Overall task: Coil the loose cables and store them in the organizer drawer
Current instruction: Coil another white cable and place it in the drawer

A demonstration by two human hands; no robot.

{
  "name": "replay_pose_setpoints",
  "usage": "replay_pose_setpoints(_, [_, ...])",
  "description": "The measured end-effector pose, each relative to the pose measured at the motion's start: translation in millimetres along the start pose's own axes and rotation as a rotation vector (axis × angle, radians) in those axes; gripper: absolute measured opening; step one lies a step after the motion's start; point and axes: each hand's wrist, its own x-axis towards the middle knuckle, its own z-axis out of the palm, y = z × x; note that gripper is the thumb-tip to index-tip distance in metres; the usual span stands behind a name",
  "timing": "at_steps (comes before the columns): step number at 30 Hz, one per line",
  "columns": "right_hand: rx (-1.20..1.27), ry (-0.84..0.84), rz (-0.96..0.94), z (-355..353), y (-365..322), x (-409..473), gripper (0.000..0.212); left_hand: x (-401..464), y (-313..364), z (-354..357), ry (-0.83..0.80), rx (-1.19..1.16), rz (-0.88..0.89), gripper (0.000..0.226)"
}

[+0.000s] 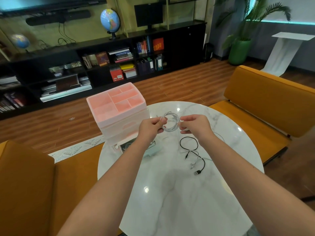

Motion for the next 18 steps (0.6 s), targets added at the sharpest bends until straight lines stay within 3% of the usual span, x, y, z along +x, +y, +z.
replay_pose_setpoints(12, [0.070,-0.032,0.111,-0.9,-2.6,3.0,0.034,4.6,8.5,6.5,0.045,-0.060,0.048,0.028])
replay_pose_setpoints(18, [-0.303,-0.111,0.083,-2.8,0.0,7.5,0.020,2.9,1.9,9.2,0.068,-0.169,0.002,0.025])
